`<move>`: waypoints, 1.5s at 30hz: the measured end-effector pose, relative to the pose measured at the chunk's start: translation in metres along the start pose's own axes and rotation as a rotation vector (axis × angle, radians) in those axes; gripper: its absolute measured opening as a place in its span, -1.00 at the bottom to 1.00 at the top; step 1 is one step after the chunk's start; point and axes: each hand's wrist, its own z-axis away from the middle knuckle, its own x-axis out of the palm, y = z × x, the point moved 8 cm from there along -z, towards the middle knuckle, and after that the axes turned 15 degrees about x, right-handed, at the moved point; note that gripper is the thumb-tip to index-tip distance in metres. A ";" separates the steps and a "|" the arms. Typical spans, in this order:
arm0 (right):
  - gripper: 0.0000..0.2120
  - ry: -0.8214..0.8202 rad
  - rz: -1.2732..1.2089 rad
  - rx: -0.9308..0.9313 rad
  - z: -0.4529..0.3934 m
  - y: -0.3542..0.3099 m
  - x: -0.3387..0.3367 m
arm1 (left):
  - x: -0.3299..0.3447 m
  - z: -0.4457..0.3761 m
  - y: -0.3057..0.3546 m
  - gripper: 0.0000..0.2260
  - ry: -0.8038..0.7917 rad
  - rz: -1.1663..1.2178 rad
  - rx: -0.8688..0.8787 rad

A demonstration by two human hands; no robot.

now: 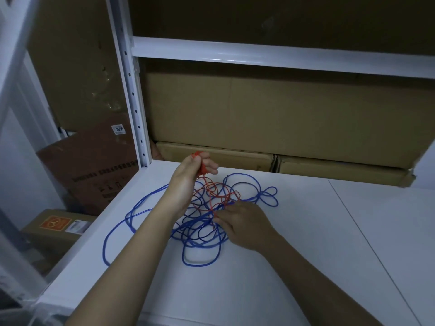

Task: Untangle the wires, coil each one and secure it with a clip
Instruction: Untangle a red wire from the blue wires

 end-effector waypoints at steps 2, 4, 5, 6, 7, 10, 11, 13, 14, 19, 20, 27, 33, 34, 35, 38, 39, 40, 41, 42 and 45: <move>-0.65 0.053 -0.002 -0.100 0.004 -0.010 -0.011 | 0.004 0.005 -0.009 -0.78 -0.107 -0.184 -0.017; -0.68 0.079 -0.010 -0.160 0.006 -0.017 -0.024 | 0.007 0.011 -0.020 -0.73 -0.220 -0.341 -0.051; -0.70 0.093 -0.028 -0.180 0.006 -0.019 -0.032 | 0.007 0.013 -0.027 -0.70 -0.272 -0.398 -0.067; -0.73 0.112 -0.054 -0.190 0.005 -0.019 -0.039 | 0.010 0.016 -0.029 -0.67 -0.318 -0.425 -0.087; -0.75 0.144 -0.076 -0.193 0.003 -0.018 -0.046 | 0.009 0.020 -0.033 -0.65 -0.338 -0.434 -0.128; -0.80 0.270 -0.096 -0.156 -0.005 -0.010 -0.067 | 0.009 0.031 -0.048 -0.55 -0.394 -0.395 -0.289; -0.81 0.309 -0.111 -0.126 -0.009 -0.005 -0.073 | 0.010 0.034 -0.055 -0.45 -0.417 -0.387 -0.317; -0.81 0.375 -0.169 -0.048 -0.018 0.007 -0.081 | 0.013 0.034 -0.063 -0.30 -0.456 -0.356 -0.305; -0.80 0.396 -0.204 -0.006 -0.022 0.014 -0.083 | 0.017 0.034 -0.059 -0.30 -0.483 -0.363 -0.278; -0.92 0.227 -0.671 0.308 -0.038 0.050 -0.071 | 0.033 0.039 -0.020 -0.60 -0.459 -0.250 -0.140; -0.95 0.162 -0.767 0.363 -0.038 0.052 -0.065 | 0.034 0.039 -0.014 -0.59 -0.463 -0.209 -0.103; -0.74 -0.081 -0.951 0.579 -0.022 0.049 -0.015 | 0.022 0.028 -0.006 -0.70 -0.263 0.084 -0.091; -0.75 -0.359 -0.830 0.590 -0.006 0.023 0.021 | 0.010 0.019 -0.007 -0.72 -0.084 0.023 0.010; -0.77 -0.401 -0.795 0.563 -0.003 0.017 0.024 | 0.009 0.018 -0.009 -0.73 -0.073 -0.024 0.015; -0.80 -0.424 -0.735 0.518 -0.001 0.012 0.025 | 0.008 0.018 -0.011 -0.75 -0.078 -0.082 0.021; -0.85 -0.389 -0.538 0.356 0.003 0.001 0.018 | 0.006 0.021 -0.022 -0.80 -0.124 -0.229 0.030; -0.86 -0.357 -0.495 0.312 0.004 -0.002 0.013 | 0.006 0.022 -0.025 -0.81 -0.152 -0.283 0.040; -0.86 -0.328 -0.464 0.275 0.004 -0.004 0.009 | 0.005 0.024 -0.028 -0.80 -0.186 -0.362 0.062; -0.84 -0.306 -0.447 0.249 0.003 -0.005 0.006 | 0.006 0.025 -0.032 -0.79 -0.232 -0.456 0.084; -0.83 -0.294 -0.442 0.235 0.003 -0.006 0.003 | 0.008 0.028 -0.035 -0.78 -0.284 -0.556 0.089; -0.87 -0.253 -0.451 0.234 -0.002 0.000 -0.004 | 0.016 0.035 -0.042 -0.81 -0.425 -0.760 0.058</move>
